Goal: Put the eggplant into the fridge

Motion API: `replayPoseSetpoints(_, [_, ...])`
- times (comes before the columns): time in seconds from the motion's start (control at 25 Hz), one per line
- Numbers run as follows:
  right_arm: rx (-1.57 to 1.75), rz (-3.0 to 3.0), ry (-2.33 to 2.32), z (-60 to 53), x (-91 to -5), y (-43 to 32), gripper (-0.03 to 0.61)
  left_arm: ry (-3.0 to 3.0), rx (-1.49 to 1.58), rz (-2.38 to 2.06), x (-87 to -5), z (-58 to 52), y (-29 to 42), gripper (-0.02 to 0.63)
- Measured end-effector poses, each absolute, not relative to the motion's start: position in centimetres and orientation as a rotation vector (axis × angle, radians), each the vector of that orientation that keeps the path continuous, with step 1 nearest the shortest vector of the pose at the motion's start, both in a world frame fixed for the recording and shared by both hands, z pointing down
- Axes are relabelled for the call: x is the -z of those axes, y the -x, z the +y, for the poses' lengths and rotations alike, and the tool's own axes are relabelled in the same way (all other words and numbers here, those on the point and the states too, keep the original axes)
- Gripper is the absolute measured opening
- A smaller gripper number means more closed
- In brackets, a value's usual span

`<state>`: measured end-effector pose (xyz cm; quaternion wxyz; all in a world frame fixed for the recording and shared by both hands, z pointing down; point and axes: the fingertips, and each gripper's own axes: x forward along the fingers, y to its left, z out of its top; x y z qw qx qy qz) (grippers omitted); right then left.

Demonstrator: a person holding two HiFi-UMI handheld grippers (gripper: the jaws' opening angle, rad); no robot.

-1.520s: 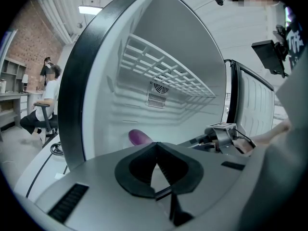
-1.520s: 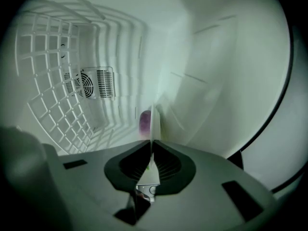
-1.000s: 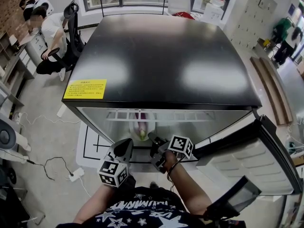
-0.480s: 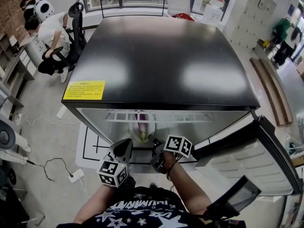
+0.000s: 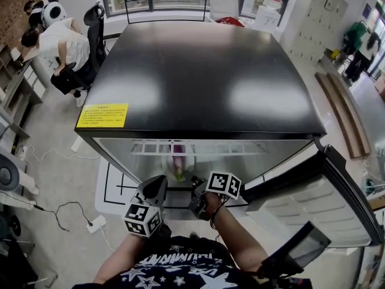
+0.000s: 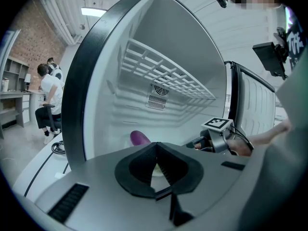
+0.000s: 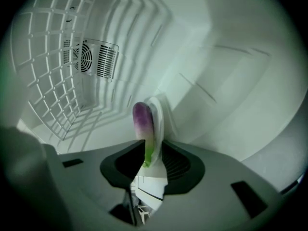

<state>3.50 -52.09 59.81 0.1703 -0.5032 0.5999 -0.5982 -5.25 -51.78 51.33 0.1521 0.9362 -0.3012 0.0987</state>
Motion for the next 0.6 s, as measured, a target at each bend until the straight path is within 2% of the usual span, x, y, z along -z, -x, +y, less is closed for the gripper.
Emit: replayPoseSetpoints(0.6, [1.697,1.686,1.409,-50.7,-59.5,-4.4,0.091,-2.706,-0.282,-0.870,-50.8,-51.0,4.7,0.009])
